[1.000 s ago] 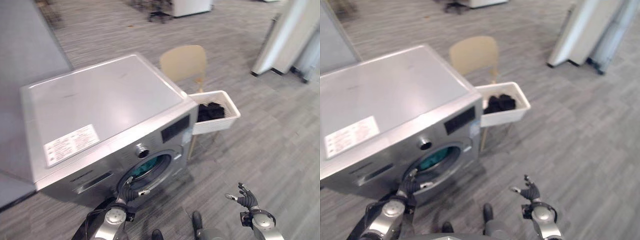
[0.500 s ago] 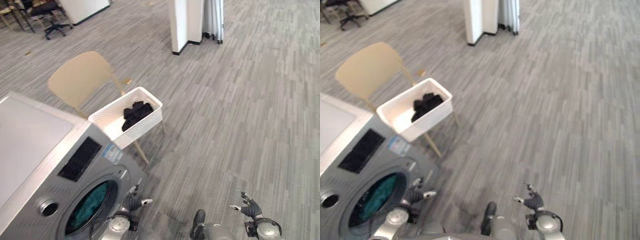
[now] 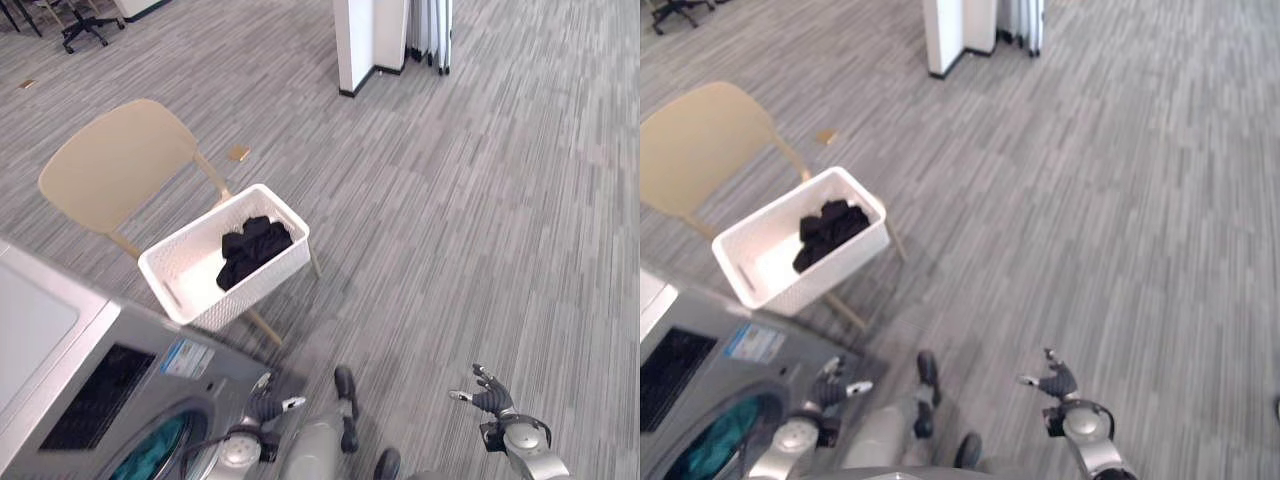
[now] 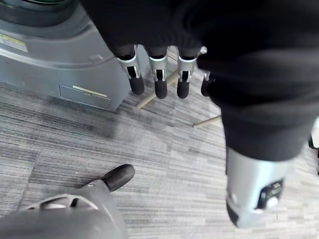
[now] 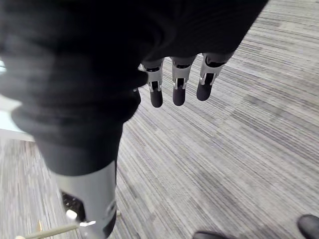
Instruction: Grab the laundry basket,head to the washer,open it,put in the laundry and shut it.
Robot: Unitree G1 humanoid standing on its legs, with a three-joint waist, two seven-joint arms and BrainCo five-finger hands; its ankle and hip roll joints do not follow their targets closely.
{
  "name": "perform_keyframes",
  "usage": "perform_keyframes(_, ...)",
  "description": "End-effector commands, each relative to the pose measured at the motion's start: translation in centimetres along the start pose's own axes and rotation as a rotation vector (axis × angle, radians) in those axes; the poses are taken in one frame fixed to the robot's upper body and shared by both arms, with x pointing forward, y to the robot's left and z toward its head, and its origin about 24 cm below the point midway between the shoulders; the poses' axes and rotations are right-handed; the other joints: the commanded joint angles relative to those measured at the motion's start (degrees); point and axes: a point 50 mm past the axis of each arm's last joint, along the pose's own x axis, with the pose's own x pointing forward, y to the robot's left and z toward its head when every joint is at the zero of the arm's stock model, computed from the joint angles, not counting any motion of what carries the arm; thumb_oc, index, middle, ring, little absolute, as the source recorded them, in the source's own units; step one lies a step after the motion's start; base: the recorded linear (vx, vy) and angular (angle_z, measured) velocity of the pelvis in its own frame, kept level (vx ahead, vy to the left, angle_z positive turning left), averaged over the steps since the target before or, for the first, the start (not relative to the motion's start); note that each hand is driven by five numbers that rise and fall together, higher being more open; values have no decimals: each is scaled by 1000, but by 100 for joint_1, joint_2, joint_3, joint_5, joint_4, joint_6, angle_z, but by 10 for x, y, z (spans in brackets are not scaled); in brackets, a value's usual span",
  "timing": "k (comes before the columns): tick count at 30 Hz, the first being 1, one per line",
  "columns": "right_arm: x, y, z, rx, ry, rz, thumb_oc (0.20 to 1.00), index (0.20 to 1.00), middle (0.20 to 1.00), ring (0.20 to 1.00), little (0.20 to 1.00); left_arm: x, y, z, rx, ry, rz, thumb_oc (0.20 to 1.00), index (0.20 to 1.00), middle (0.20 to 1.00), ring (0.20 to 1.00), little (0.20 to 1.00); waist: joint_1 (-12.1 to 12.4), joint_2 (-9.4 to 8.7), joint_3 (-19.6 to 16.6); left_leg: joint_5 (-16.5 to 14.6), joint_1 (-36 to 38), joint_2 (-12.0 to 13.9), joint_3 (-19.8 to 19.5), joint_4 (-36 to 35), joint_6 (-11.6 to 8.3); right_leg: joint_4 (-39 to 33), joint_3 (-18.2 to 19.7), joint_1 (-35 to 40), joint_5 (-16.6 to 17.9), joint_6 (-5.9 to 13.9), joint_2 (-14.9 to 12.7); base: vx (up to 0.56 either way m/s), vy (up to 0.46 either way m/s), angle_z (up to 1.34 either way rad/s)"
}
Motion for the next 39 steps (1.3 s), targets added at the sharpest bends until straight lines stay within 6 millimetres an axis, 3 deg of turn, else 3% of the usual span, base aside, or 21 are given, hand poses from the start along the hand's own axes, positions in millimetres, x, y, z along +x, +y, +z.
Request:
perform_keyframes(1,-3,-2,14,-26,-93,9,1000,1000,1000,1000,1000,2,6,18,15,-85,13,1000,1000,1000,1000,1000,235,-185,-313,-484,162,37,-394,298,-332,1121,317,-260,-446,604,-768,297,145,10)
perform_keyframes(2,-2,0,18,-33,-111,22,1000,1000,1000,1000,1000,0,14,16,23,-83,30,1000,1000,1000,1000,1000,309,-205,-354,-573,257,-35,-422,376,-139,1794,237,-452,-151,685,-933,240,149,20)
perform_keyframes(5,-1,3,22,-35,-125,35,1000,1000,1000,1000,1000,0,20,14,23,-73,50,1000,1000,1000,1000,1000,298,-231,-377,-720,449,-161,-641,347,-31,2162,426,-760,7,675,-956,209,70,47)
perform_keyframes(7,2,2,26,-43,-134,34,1000,1000,1000,1000,1000,-1,24,13,9,-71,75,1000,1000,1000,1000,1000,291,-139,-383,-797,627,-197,-936,264,6,2061,522,-1131,-37,594,-935,190,-11,56)
perform_keyframes(9,3,0,30,-46,-150,29,1000,1000,1000,1000,1000,-1,27,15,-9,-82,97,1000,1000,1000,1000,1000,222,-59,-353,-854,784,-252,-1331,208,41,1839,915,-1592,10,521,-721,148,-45,124)
perform_keyframes(10,3,0,30,-47,-150,29,1000,1000,1000,1000,1000,-1,27,15,-9,-82,97,1000,1000,1000,1000,1000,221,-59,-356,-854,780,-251,-1331,208,41,1838,914,-1594,12,521,-720,251,-111,139)
perform_keyframes(11,4,-4,32,-36,-151,14,1000,1000,1000,1000,1000,-1,28,20,-24,-104,104,1000,1000,1000,1000,1000,60,-39,-231,-991,939,-432,-1884,303,55,1312,1757,-2025,357,554,-421,311,-186,128)
perform_keyframes(12,5,-8,30,-25,-138,-3,1000,1000,1000,1000,1000,0,29,23,-19,-116,110,1000,1000,1000,1000,1000,-45,-1,-130,-1082,1063,-576,-2402,357,22,1056,2360,-2365,624,619,-257,358,-238,123)
perform_keyframes(14,4,-11,26,-16,-122,-14,1000,1000,1000,1000,1000,2,27,27,-9,-127,94,1000,1000,1000,1000,1000,-119,-46,-84,-1117,1077,-734,-2886,473,-46,881,2554,-2368,789,644,-295,168,-236,276)
perform_keyframes(15,3,-13,26,-16,-131,-16,1000,1000,1000,1000,1000,2,24,25,-7,-117,82,1000,1000,1000,1000,1000,-120,-80,-95,-1179,1044,-802,-3194,571,-108,750,2338,-2217,919,637,-469,113,-289,373)
perform_keyframes(16,3,-15,27,-17,-136,-21,1000,1000,1000,1000,1000,2,22,23,-7,-107,75,1000,1000,1000,1000,1000,-122,-89,-103,-1182,1003,-796,-3254,650,-154,700,2204,-2147,930,599,-527,108,-311,305)
perform_keyframes(19,3,-21,33,-17,-170,-32,1000,1000,1000,1000,1000,1,20,20,-36,-96,68,1000,1000,1000,1000,1000,-114,-106,-110,-1250,799,-642,-3073,839,-253,534,1787,-1941,909,571,-639,63,-198,180)
perform_keyframes(21,2,-28,40,-22,-203,-52,1000,1000,1000,1000,1000,0,23,16,-42,-79,80,1000,1000,1000,1000,1000,-111,-119,-91,-1231,676,-438,-2691,880,-308,526,1383,-1746,762,511,-692,56,-167,125)
perform_keyframes(23,0,-35,46,-32,-233,-77,1000,1000,1000,1000,1000,0,26,18,-27,-83,87,1000,1000,1000,1000,1000,-206,-118,-78,-1201,603,-184,-2062,831,-296,529,1059,-1639,645,466,-767,19,-65,100)
perform_keyframes(27,-5,-48,65,-109,-321,-116,1000,1000,1000,1000,1000,1,33,22,9,-92,100,1000,1000,1000,1000,1000,-338,-147,-101,-1116,545,135,-1239,700,-283,559,646,-1555,540,443,-874,44,-12,64)
perform_keyframes(29,-11,-57,89,-239,-420,-125,1000,1000,1000,1000,1000,-3,38,15,40,-74,111,1000,1000,1000,1000,1000,-318,-165,-169,-1114,722,144,-1181,500,-281,564,537,-1402,463,469,-882,186,63,81)
perform_keyframes(32,-13,-62,104,-326,-479,-130,1000,1000,1000,1000,1000,-6,41,10,52,-64,117,1000,1000,1000,1000,1000,-267,-209,-192,-1122,771,121,-1200,453,-265,588,556,-1362,435,491,-899,167,78,-16)
perform_keyframes(33,-14,-68,123,-427,-545,-139,1000,1000,1000,1000,1000,-10,45,7,59,-62,127,1000,1000,1000,1000,1000,-185,-259,-196,-1134,795,93,-1227,435,-241,612,601,-1351,418,494,-910,148,80,-11)
perform_keyframes(36,-15,-71,134,-477,-583,-144,1000,1000,1000,1000,1000,-10,47,7,63,-64,130,1000,1000,1000,1000,1000,-143,-281,-194,-1132,792,83,-1229,421,-239,615,615,-1359,423,505,-913,87,52,-8)
perform_keyframes(37,-14,-74,156,-583,-646,-147,1000,1000,1000,1000,1000,-11,50,8,71,-70,137,1000,1000,1000,1000,1000,-44,-325,-173,-1130,757,62,-1258,403,-233,617,629,-1398,445,521,-918,61,48,-19)
perform_keyframes(39,-10,-74,177,-676,-694,-153,1000,1000,1000,1000,1000,-10,53,12,77,-87,141,1000,1000,1000,1000,1000,77,-363,-128,-1116,674,39,-1311,407,-229,619,653,-1475,471,533,-916,49,48,-14)
